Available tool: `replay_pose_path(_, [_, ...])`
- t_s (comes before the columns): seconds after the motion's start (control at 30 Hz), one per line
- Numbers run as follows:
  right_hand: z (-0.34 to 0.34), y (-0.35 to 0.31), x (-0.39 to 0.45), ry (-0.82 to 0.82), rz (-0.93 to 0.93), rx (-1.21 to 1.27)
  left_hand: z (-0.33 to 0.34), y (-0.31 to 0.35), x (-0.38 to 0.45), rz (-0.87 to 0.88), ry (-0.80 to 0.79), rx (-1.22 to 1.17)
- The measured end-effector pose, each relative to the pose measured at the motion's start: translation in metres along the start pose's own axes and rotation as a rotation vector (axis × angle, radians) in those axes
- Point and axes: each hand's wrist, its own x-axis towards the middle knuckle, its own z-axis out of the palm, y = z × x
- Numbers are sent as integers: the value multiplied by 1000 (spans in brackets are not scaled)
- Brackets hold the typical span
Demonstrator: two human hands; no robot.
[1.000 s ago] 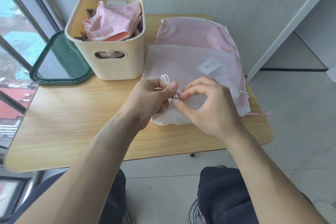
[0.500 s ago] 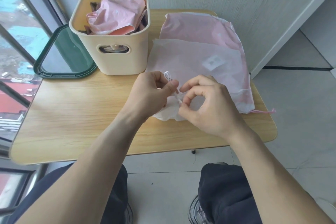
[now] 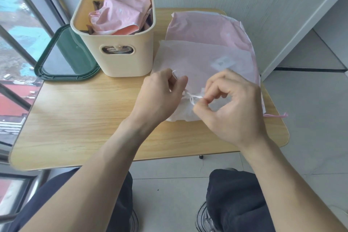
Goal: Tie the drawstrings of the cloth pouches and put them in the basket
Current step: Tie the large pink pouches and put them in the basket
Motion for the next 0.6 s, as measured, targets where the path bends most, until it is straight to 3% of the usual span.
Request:
replay_pose_path(0.07, [-3,-3,-1,-22,93,90,-1,0,1,-70,-66,-79])
replay_pose_path(0.17, [-9,-5,-3,-217,199,53,-8,-4,6,-184,-135,-263])
replay_pose_path(0.37, [-16,-3,-4,-627,366,40,-15,-9,10,-133,-211,-231])
replay_pose_path(0.5, [-22,-2,-4,-744,408,27,-15,-11,11,-120,-129,-226])
replay_pose_path(0.6, [-25,-2,-4,-746,388,9,-23,-13,15,-146,-125,-325])
